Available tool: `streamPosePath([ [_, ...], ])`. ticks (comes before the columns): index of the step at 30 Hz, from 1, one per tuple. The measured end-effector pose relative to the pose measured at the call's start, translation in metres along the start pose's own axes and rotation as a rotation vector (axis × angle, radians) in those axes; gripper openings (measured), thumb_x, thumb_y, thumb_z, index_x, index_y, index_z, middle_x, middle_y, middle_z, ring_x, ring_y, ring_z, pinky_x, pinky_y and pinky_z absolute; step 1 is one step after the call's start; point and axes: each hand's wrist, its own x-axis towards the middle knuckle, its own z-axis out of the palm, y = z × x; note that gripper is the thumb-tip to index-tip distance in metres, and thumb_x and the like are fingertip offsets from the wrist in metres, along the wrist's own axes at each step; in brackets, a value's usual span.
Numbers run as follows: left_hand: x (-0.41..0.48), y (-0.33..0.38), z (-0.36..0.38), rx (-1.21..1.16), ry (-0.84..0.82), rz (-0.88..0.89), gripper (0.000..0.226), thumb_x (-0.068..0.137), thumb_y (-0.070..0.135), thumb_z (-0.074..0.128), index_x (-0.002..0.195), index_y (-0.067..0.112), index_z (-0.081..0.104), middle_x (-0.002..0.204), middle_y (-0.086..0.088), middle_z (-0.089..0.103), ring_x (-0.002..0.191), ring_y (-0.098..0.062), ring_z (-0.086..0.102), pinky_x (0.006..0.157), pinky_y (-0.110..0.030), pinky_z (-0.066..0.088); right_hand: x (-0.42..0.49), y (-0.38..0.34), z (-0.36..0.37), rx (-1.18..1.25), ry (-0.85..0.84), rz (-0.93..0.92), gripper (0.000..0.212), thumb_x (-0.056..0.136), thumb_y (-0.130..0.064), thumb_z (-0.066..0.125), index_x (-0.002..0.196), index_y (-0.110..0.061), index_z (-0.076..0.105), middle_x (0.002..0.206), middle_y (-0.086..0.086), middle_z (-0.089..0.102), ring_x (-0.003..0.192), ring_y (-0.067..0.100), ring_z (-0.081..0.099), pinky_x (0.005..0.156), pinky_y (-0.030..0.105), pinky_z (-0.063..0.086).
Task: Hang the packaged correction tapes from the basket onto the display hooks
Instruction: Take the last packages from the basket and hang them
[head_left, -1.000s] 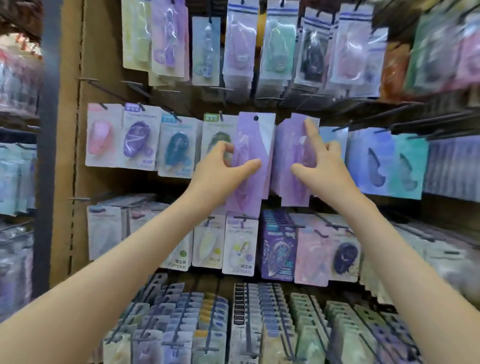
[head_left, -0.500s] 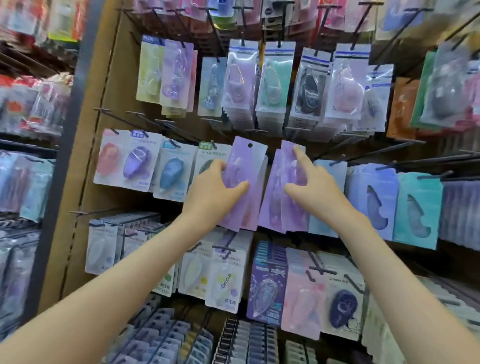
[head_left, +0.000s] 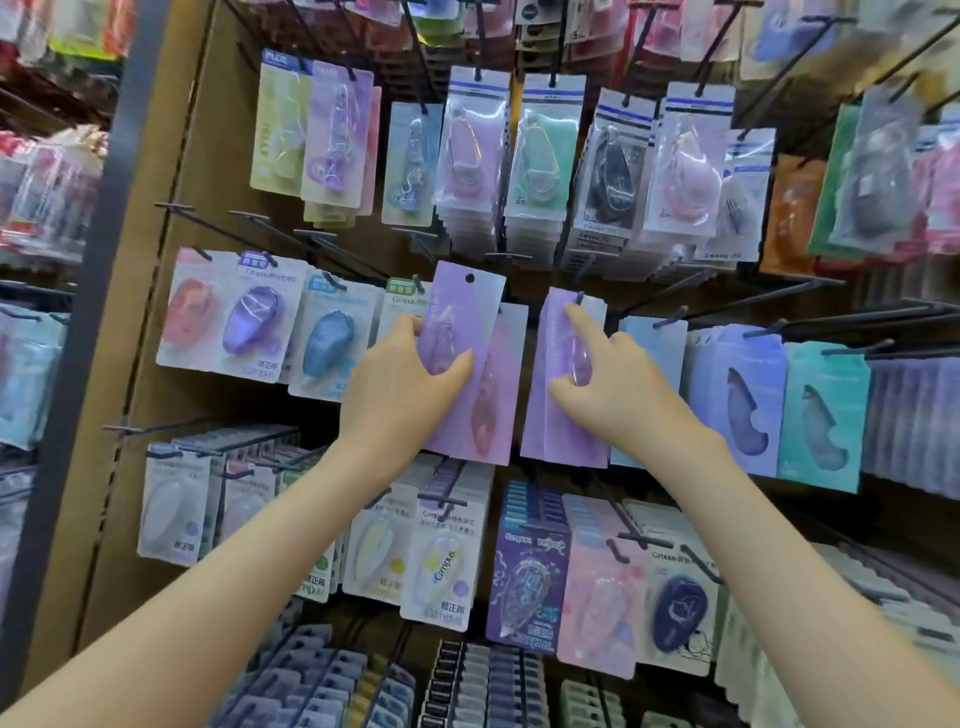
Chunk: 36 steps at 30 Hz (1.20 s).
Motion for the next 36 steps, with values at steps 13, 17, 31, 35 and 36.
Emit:
streamPosePath([
  [13,-0.009,-0.002,0.004,-0.09,-0.144,-0.022,0.045,0.082,0.048,0.066,0.112,0.017,0.053,0.094,-0.003,0.063,0.089,-0.024,0.061,0.078,-0.036,0.049,0.005,-0.003,-0.001,-0.214,-0.116,0.026,0.064,0.097,-0.041,0.043,0.151,-0.039,0.01,0.111,0.013,0.053,0.091,0.029,0.048,0.072,0.035,0.042],
  [17,-0.019,0.007,0.008,-0.079,-0.231,0.033,0.052,0.083,0.05,0.066,0.122,0.018,0.051,0.103,-0.002,0.063,0.09,-0.019,0.059,0.076,-0.032,0.047,-0.005,0.002,-0.001,-0.166,0.207,-0.014,0.05,0.101,-0.041,0.035,0.15,-0.033,0.026,0.102,0.008,0.056,0.102,0.03,0.053,0.07,0.036,0.039],
  [31,-0.003,0.062,0.065,0.023,-0.257,0.184,0.074,0.09,0.05,0.055,0.148,0.02,0.021,0.124,-0.017,0.059,0.114,-0.036,0.054,0.087,-0.038,0.043,0.005,0.022,-0.005,0.513,0.267,-0.004,0.06,0.093,-0.002,0.05,0.142,-0.034,0.041,0.079,0.009,0.051,0.068,0.011,0.048,0.059,0.006,0.039],
  [35,-0.001,0.062,0.074,0.073,-0.185,0.249,0.078,0.09,0.048,0.056,0.149,0.013,0.019,0.136,-0.012,0.05,0.123,-0.031,0.048,0.092,-0.039,0.04,0.014,0.024,-0.002,0.525,0.206,-0.005,0.062,0.094,0.002,0.045,0.145,-0.033,0.039,0.08,0.004,0.045,0.068,0.013,0.043,0.056,0.01,0.036],
  [36,-0.001,0.06,0.075,0.096,-0.167,0.268,0.079,0.09,0.048,0.056,0.15,0.011,0.019,0.137,-0.012,0.047,0.124,-0.03,0.045,0.094,-0.038,0.039,0.015,0.024,-0.002,0.521,0.19,-0.018,0.062,0.094,0.003,0.043,0.146,-0.032,0.038,0.083,0.001,0.046,0.07,0.011,0.043,0.056,0.009,0.036],
])
